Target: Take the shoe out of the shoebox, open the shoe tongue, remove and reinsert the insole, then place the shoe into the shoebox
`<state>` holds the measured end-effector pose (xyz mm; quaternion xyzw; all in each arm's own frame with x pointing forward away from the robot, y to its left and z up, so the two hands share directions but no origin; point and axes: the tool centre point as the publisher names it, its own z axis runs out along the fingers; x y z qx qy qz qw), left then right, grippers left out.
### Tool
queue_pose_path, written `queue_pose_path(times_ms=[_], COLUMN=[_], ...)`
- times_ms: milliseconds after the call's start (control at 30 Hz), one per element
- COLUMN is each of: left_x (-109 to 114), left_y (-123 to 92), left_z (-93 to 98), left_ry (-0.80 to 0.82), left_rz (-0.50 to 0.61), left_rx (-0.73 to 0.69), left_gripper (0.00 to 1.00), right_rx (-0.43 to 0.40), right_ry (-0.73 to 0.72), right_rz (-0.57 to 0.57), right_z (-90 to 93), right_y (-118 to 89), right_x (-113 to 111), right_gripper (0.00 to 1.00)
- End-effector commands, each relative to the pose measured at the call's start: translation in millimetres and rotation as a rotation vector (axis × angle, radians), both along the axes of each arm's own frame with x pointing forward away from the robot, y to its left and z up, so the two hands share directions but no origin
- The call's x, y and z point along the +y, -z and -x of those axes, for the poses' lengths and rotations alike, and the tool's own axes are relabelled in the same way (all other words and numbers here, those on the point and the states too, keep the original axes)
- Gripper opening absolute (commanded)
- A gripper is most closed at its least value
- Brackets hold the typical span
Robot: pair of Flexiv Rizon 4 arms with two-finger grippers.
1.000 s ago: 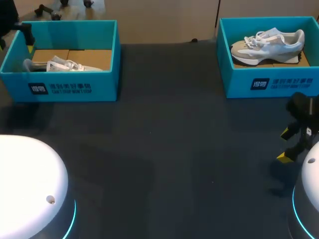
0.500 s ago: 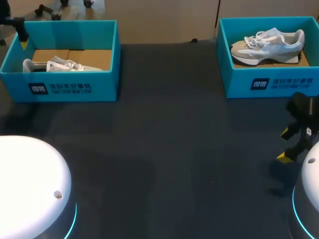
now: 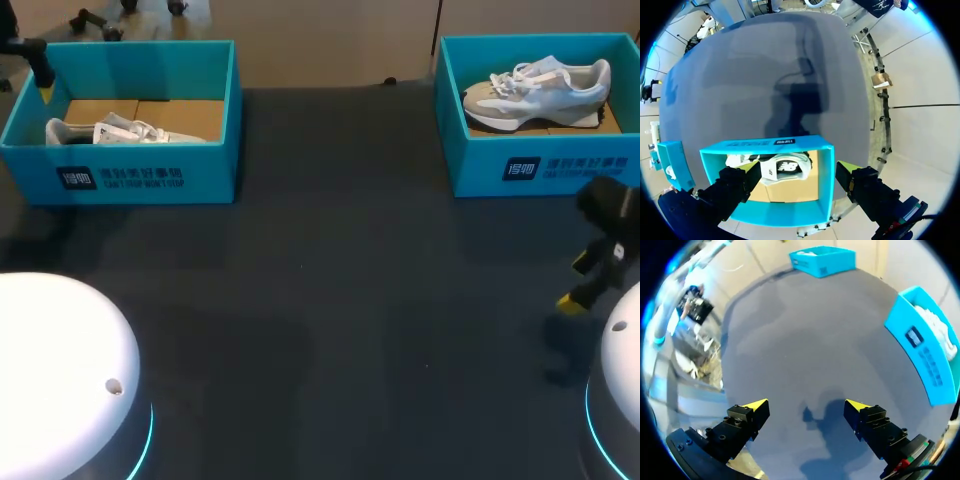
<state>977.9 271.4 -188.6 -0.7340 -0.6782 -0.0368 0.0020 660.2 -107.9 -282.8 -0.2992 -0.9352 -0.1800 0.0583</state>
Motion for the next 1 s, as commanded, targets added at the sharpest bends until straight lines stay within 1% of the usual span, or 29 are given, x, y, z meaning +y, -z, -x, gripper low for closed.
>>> queue_pose_path(times_ms=[33, 67, 100, 167, 300, 400, 500, 833, 900, 933, 967, 1000], left_x=[-0.2, -0.2, -0.2, -0.2, -0.2, -0.2, -0.2, -0.2, -0.2, -0.2, -0.2, -0.2], left_y=[-0.3, -0.3, -0.3, -0.3, -0.3, -0.3, -0.3, -0.3, -0.3, -0.3, -0.3, -0.3], left_z=[1.4, 1.4, 1.4, 1.4, 1.4, 1.4, 1.4, 1.4, 1.4, 1.4, 1.4, 1.4], left_ry=[0.0, 0.0, 0.0, 0.0, 0.0, 0.0, 0.0, 0.0, 0.0, 0.0, 0.0, 0.0], left_rz=[-0.003, -0.003, -0.003, -0.003, -0.003, -0.003, -0.003, -0.003, -0.003, -0.003, -0.003, -0.003], left_rx=[-0.003, -0.003, -0.003, -0.003, -0.003, -0.003, -0.003, -0.003, -0.003, -0.003, -0.003, -0.003], left_gripper=[1.0, 1.0, 1.0, 1.0, 1.0, 1.0, 1.0, 1.0, 1.0, 1.0, 1.0, 1.0], right_rx=[0.064, 0.06, 0.075, 0.063, 0.065, 0.067, 0.082, 0.094, 0.099, 0.09, 0.055, 0.055], right_ry=[0.089, 0.1, 0.136, 0.171, 0.254, 0.29, 0.329, 0.393, 0.436, 0.443, 0.437, 0.437], right_rz=[0.068, 0.079, 0.088, 0.103, 0.128, 0.13, 0.169, 0.229, 0.237, 0.242, 0.238, 0.238], right_z=[-25.2, -28.6, -32.5, -40.8, -53.7, -62.1, -74.2, -108.1, -120.1, -125.8, -131.0, -131.0], right_y=[-10.4, -12.9, -15.0, -20.6, -27.5, -31.6, -36.6, -55.9, -59.8, -62.0, -64.2, -64.2], right_x=[-3.6, -5.2, -7.3, -10.7, -16.5, -20.7, -23.5, -36.9, -43.5, -47.2, -50.0, -50.0], right_gripper=[1.0, 1.0, 1.0, 1.0, 1.0, 1.0, 1.0, 1.0, 1.0, 1.0, 1.0, 1.0])
